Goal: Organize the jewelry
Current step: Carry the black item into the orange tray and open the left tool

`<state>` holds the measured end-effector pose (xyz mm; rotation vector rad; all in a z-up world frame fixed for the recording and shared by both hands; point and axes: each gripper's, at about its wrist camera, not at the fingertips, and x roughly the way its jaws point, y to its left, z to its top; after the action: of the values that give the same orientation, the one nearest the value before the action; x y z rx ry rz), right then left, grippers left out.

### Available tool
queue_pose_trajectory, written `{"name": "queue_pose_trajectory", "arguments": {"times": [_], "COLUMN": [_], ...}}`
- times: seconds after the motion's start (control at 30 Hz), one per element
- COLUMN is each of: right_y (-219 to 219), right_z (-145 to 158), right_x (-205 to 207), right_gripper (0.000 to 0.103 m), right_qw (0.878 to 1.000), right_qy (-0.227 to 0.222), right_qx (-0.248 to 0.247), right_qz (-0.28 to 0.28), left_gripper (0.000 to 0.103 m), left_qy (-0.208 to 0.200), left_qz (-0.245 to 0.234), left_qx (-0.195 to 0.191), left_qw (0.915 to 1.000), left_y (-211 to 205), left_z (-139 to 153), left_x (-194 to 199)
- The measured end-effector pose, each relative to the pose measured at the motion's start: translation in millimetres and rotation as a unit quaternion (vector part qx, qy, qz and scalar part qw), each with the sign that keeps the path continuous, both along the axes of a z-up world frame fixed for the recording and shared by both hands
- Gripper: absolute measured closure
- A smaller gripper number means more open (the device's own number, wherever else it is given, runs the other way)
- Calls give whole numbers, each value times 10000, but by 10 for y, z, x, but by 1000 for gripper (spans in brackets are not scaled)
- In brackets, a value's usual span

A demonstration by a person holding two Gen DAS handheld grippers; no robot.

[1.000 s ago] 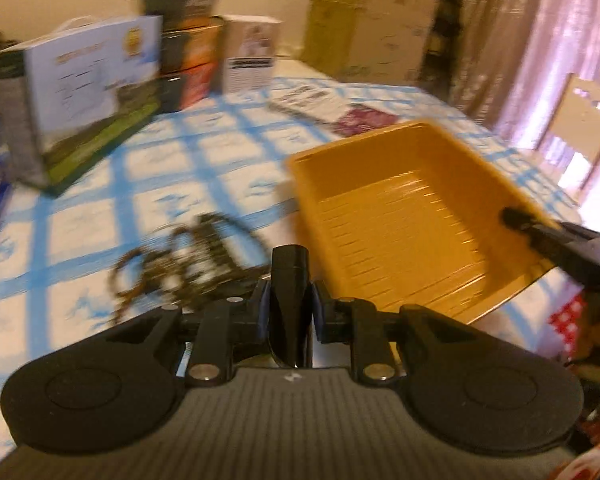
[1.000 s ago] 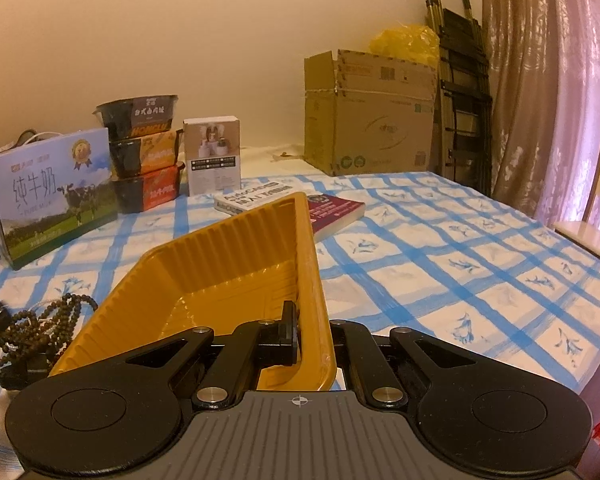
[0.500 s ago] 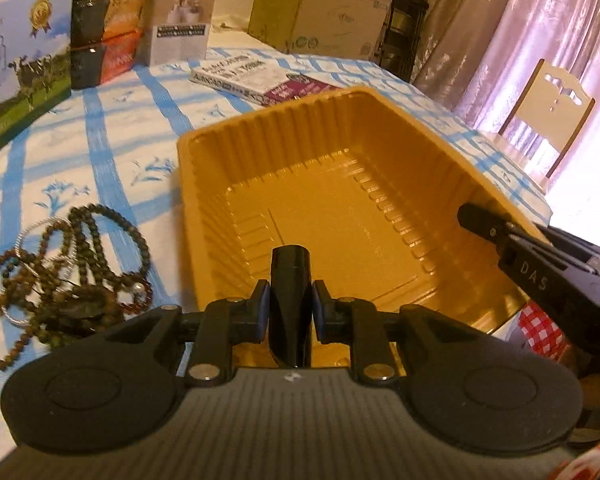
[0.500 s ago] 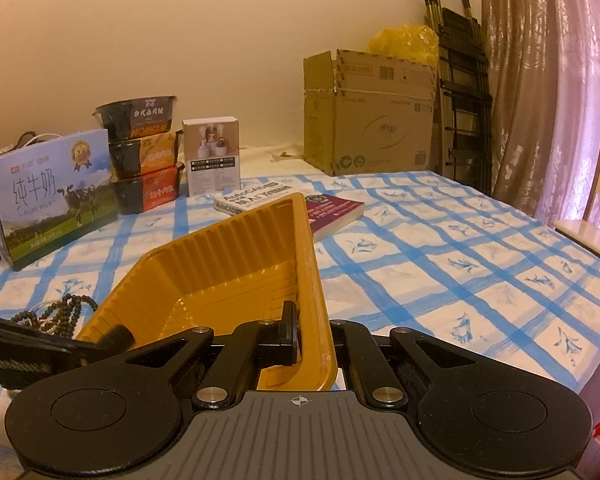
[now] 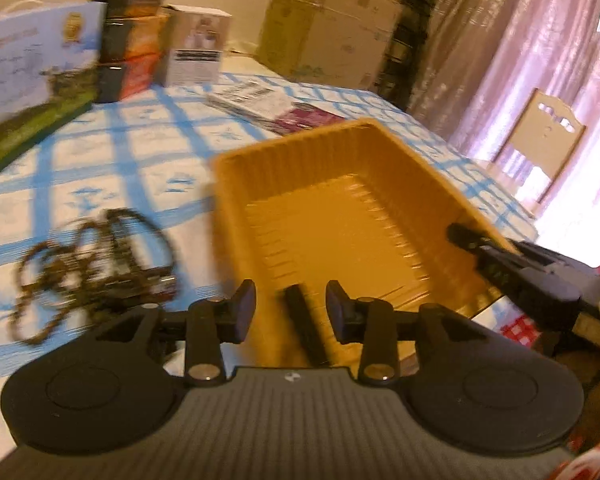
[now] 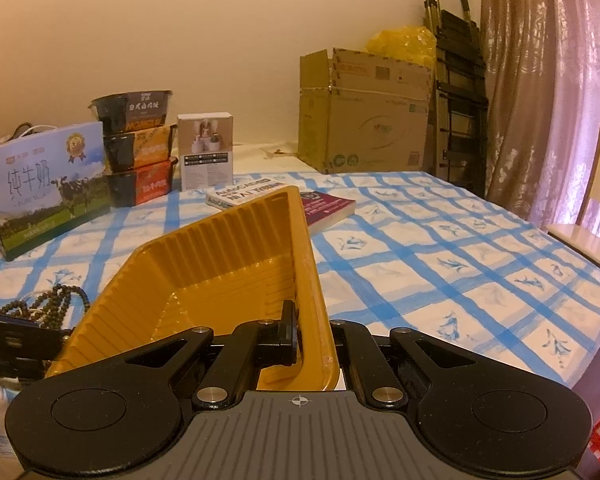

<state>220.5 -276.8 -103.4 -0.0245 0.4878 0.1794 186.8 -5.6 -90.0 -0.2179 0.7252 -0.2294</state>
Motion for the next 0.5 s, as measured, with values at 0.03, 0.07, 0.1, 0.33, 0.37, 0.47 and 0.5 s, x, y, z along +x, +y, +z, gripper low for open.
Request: {"name": "queue_pose_trajectory", "arguments": {"times": [0.03,0.07,0.1,0.33,0.37,0.47,0.5], "right_y": [-21,-42,-61,-150,-157,-168,-168], "right_z": [0,-1,0,-8,-9,-6,-7], "right_x": [-3,-6,-6,-20,-23,-28,-30], "right_gripper": [99,99,99,99,99,99,99], "right_qw": [10000,10000,10000,9999,9998,9998,9998], "right_qy": [-1,-4,-6,0,-1,13,14], "right_qx": [1,3,-5,-23,-29,-43,-43], "right_qz": [-23,-44,-61,-164,-173,-178,-180], "left_gripper": [69,69,69,69,69,69,69], "left_qy": [9,19,27,21,28,37,33], "left_qz": [102,202,279,659,688,679,648], "left_qx": [79,178,264,1015,1095,1179,1191], "left_qw": [9999,9996,9993,9926,9916,9907,9908], "left_y": [85,166,228,590,614,631,617], "left_z": [8,8,12,-12,-22,-43,-48], "left_x": [-53,-96,-129,-347,-365,-400,-400]}}
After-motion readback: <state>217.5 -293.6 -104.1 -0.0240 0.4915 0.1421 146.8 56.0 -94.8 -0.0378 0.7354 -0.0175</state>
